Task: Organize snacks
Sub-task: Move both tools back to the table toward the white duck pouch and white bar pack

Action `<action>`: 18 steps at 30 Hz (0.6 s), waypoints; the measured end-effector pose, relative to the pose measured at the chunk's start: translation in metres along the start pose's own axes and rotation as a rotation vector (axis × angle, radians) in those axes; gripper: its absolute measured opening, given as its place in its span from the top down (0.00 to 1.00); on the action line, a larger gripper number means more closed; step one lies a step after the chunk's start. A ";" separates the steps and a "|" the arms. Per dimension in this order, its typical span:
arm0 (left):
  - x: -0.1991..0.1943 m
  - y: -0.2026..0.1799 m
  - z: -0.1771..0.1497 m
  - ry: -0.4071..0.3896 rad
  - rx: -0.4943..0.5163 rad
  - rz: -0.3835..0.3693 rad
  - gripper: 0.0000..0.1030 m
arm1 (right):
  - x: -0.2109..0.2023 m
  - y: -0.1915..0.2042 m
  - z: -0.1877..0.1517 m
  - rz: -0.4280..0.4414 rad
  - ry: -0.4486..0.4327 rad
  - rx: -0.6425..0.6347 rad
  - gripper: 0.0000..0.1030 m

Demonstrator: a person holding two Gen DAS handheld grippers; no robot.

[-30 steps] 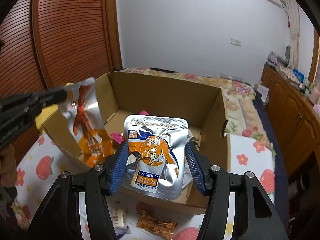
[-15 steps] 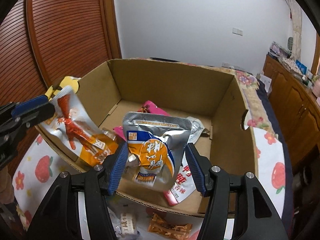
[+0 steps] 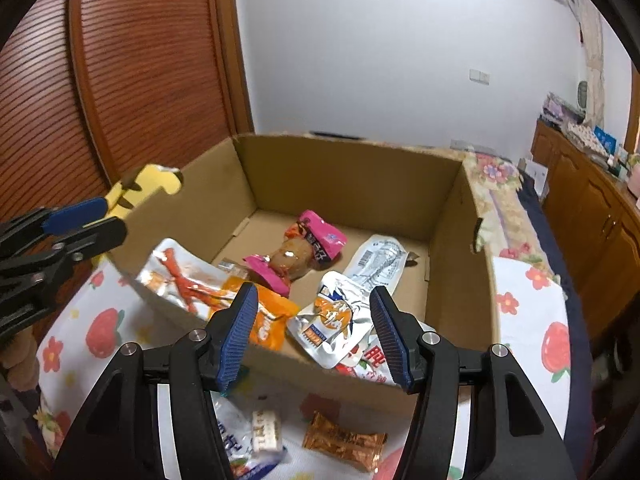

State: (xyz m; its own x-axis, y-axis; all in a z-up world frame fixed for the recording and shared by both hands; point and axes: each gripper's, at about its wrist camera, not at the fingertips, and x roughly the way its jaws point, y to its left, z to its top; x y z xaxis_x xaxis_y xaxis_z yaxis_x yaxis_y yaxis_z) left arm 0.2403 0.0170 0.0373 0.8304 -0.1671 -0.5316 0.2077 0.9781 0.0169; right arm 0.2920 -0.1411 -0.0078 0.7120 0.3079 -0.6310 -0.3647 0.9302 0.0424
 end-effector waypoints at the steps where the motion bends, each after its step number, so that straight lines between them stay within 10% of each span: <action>1: -0.003 -0.001 0.000 -0.006 0.001 -0.002 0.53 | -0.005 0.001 -0.001 0.003 -0.010 0.002 0.42; 10: -0.030 -0.019 -0.006 -0.055 0.058 -0.023 0.46 | -0.062 0.011 -0.019 0.057 -0.117 0.006 0.42; 15: -0.052 -0.027 -0.014 -0.124 0.071 -0.046 0.00 | -0.076 0.013 -0.039 0.057 -0.117 -0.018 0.42; 18: -0.057 -0.032 -0.022 -0.139 0.086 -0.056 0.00 | -0.079 0.013 -0.053 0.043 -0.106 -0.039 0.35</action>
State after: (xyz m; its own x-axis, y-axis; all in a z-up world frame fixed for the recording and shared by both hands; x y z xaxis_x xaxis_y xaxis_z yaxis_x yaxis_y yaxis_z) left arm 0.1747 -0.0018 0.0486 0.8784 -0.2426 -0.4118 0.2943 0.9534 0.0660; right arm 0.1993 -0.1645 0.0015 0.7537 0.3690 -0.5439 -0.4183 0.9076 0.0360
